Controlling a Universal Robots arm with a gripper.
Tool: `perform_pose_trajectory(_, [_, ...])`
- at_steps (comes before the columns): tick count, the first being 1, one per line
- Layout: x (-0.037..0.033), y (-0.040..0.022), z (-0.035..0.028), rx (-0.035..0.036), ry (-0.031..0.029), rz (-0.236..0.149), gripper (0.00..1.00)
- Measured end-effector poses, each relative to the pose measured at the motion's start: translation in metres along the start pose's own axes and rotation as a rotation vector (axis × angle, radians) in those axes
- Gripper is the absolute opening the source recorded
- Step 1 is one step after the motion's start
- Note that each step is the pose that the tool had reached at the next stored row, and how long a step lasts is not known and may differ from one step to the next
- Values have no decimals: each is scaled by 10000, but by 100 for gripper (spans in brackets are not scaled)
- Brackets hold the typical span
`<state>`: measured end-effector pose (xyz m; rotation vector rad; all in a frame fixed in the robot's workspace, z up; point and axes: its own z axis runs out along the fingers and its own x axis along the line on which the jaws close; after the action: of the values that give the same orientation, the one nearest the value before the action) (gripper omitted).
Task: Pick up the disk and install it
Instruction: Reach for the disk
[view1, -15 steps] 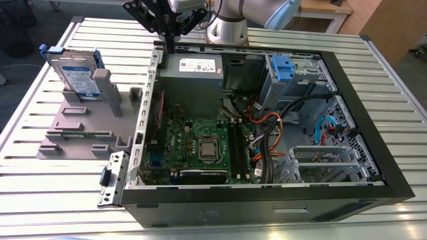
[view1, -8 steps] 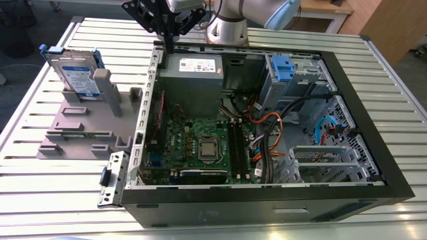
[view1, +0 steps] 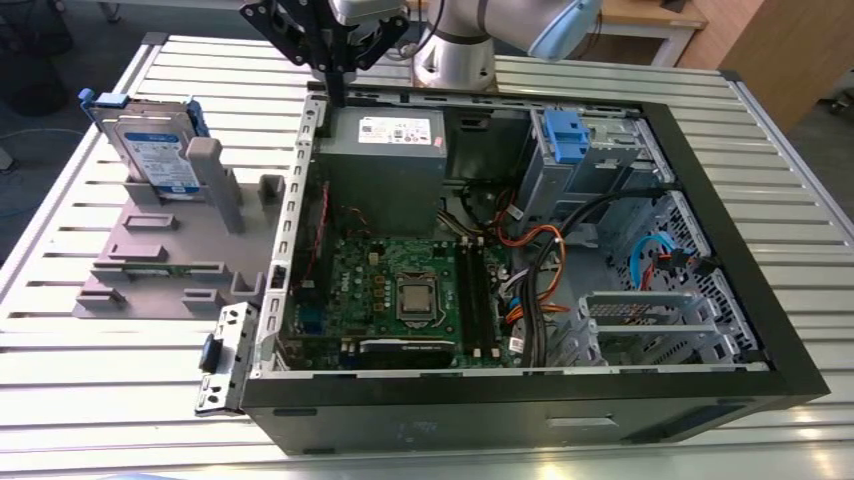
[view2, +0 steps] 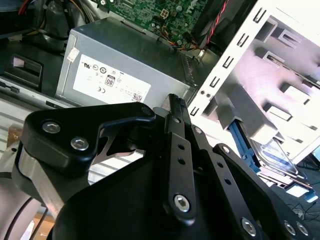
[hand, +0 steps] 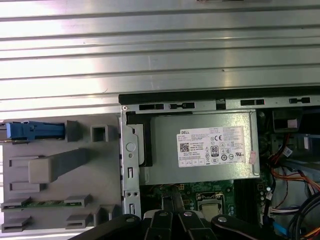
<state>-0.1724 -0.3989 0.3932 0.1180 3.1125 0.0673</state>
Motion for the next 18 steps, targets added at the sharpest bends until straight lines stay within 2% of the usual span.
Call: perform_pose_trajectory(18, [37,-3,-1,0,0,0,11])
